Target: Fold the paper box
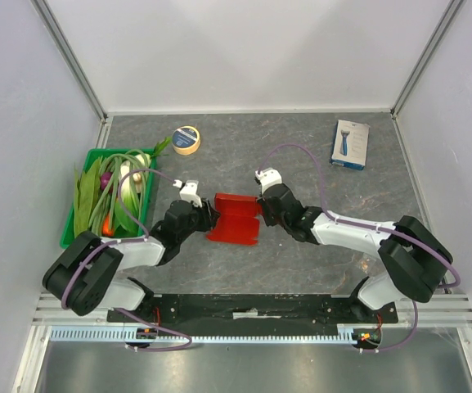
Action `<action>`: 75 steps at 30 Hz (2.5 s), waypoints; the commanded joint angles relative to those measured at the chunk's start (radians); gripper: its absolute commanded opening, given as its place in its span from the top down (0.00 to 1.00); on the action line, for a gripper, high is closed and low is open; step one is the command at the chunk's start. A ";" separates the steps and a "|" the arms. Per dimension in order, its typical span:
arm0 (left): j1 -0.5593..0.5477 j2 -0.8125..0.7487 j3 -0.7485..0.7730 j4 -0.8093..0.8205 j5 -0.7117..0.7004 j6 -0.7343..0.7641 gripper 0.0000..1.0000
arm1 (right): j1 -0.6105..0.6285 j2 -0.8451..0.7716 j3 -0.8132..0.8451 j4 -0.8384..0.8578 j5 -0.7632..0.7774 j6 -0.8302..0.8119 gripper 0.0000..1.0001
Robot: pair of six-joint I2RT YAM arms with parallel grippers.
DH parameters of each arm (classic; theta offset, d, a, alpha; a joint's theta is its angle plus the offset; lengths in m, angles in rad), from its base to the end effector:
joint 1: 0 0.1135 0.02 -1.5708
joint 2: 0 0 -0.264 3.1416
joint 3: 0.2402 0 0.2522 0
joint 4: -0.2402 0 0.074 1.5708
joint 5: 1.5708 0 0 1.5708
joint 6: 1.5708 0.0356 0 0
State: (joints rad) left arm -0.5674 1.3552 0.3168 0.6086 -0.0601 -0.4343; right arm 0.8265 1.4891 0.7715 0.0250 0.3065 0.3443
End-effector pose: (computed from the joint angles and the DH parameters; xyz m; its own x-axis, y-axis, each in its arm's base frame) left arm 0.2028 -0.1267 0.1451 -0.5251 -0.1634 -0.8352 0.2971 0.8845 -0.3598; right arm 0.2149 0.2175 0.1918 -0.5908 -0.1665 -0.7895 -0.3660 0.9273 0.0784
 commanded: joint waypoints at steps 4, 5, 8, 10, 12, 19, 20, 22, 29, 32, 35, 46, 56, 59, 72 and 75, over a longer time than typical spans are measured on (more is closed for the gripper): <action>-0.031 0.094 0.102 -0.006 -0.151 0.094 0.52 | -0.029 0.011 0.032 0.003 -0.067 -0.031 1.00; -0.031 0.107 0.113 -0.004 -0.155 0.097 0.52 | -0.036 0.010 0.029 0.006 -0.075 -0.033 1.00; -0.031 0.142 0.113 0.031 -0.179 0.109 0.53 | -0.047 0.005 0.028 0.007 -0.090 -0.045 1.00; -0.031 0.154 0.113 0.061 -0.178 0.114 0.55 | -0.050 0.010 0.028 0.007 -0.095 -0.051 1.00; -0.035 0.162 0.119 0.077 -0.182 0.127 0.56 | -0.052 0.011 0.026 0.010 -0.099 -0.053 1.00; -0.052 0.183 0.123 0.161 -0.191 0.181 0.57 | -0.055 0.014 0.032 0.016 -0.129 -0.057 1.00; -0.054 0.193 0.137 0.154 -0.199 0.187 0.57 | -0.055 0.014 0.034 0.016 -0.132 -0.057 1.00; -0.057 0.202 0.146 0.152 -0.207 0.196 0.58 | -0.055 0.013 0.035 0.016 -0.133 -0.057 1.00; -0.072 0.219 0.165 0.145 -0.257 0.247 0.72 | -0.055 0.007 0.045 0.007 -0.142 -0.059 1.00; -0.086 0.226 0.172 0.141 -0.288 0.269 0.79 | -0.055 0.004 0.048 0.009 -0.173 -0.054 0.93; -0.104 0.237 0.191 0.129 -0.323 0.304 0.89 | -0.067 -0.015 0.048 0.007 -0.233 -0.045 0.70; -0.144 0.251 0.209 0.115 -0.414 0.358 0.98 | -0.352 -0.245 -0.072 0.018 -0.459 -0.065 0.37; -0.149 0.243 0.189 0.146 -0.419 0.368 0.98 | -0.327 0.055 -0.011 0.162 -0.429 -0.143 0.58; -0.150 0.249 0.191 0.148 -0.419 0.373 0.98 | -0.280 0.120 0.029 0.168 -0.438 -0.218 0.59; -0.167 0.249 0.183 0.160 -0.428 0.384 0.98 | -0.185 0.163 -0.006 0.346 -0.495 -0.337 0.60; -0.169 0.251 0.183 0.160 -0.431 0.385 0.98 | -0.164 0.171 0.003 0.334 -0.492 -0.370 0.60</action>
State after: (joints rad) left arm -0.7261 1.6020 0.5037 0.7128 -0.4667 -0.0902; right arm 0.6373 1.6524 0.7559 0.2939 -0.1616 0.0280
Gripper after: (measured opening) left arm 0.109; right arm 0.393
